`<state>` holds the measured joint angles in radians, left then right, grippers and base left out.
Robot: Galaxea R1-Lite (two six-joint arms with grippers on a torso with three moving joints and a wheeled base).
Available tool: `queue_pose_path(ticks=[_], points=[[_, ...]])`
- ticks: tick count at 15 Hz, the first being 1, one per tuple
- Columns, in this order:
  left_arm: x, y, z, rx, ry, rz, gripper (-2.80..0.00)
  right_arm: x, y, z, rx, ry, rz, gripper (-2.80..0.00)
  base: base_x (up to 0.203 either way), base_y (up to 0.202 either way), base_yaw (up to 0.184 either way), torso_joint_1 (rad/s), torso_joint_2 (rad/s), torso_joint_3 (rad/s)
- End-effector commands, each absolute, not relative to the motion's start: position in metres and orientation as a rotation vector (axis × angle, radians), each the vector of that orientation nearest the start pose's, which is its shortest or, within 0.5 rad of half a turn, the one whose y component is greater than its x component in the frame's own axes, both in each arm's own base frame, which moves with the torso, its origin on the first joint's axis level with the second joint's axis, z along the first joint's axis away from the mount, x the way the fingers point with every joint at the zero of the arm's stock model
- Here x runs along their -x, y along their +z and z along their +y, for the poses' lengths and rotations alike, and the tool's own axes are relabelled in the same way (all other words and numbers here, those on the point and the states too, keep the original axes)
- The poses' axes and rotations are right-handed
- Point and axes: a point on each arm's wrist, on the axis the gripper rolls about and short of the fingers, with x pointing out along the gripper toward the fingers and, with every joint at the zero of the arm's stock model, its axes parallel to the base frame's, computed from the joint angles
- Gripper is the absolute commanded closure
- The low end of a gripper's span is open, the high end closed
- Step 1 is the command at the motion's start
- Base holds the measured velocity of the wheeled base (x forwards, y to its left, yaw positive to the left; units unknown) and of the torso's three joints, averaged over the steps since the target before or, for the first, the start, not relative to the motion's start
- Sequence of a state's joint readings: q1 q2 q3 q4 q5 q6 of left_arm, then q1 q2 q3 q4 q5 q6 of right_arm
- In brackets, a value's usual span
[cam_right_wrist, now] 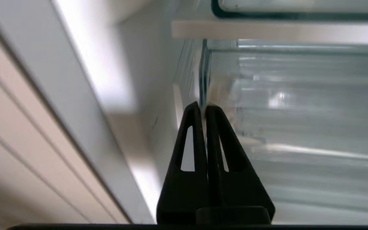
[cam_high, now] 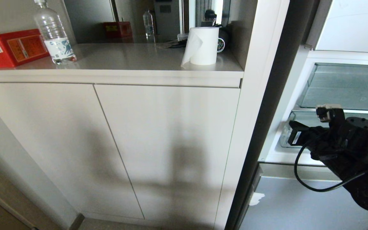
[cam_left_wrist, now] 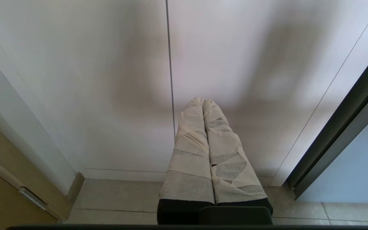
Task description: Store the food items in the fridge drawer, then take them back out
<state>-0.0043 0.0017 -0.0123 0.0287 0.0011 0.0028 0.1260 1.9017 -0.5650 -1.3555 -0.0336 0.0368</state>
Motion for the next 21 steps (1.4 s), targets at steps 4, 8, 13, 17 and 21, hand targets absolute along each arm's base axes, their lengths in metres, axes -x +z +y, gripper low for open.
queue_pose_path(ticks=[4,8,13,17,21], points=[[0.024,0.076,0.000,-0.003,-0.003,0.018,0.00,-0.280,0.149,0.034,-0.045,0.042,-0.049,0.00,0.000,0.000,0.000,0.000,0.00,0.000],[0.024,0.076,0.000,-0.003,-0.003,0.018,0.00,-0.247,0.153,0.029,-0.048,0.024,-0.041,0.00,0.000,0.000,0.000,0.000,0.00,0.000],[0.024,0.076,0.000,-0.003,-0.003,0.018,0.00,-0.238,0.148,0.025,-0.107,0.017,-0.019,0.00,0.000,0.000,0.000,0.000,0.00,0.000],[0.024,0.076,0.000,-0.003,-0.003,0.018,0.00,-0.235,0.154,0.025,-0.120,0.012,-0.041,0.00,0.000,0.000,0.000,0.000,0.00,0.000],[0.024,0.076,0.000,-0.003,-0.003,0.018,0.00,-0.228,0.152,0.022,-0.114,0.008,-0.033,-2.80,0.000,0.000,0.000,0.000,0.00,0.000]])
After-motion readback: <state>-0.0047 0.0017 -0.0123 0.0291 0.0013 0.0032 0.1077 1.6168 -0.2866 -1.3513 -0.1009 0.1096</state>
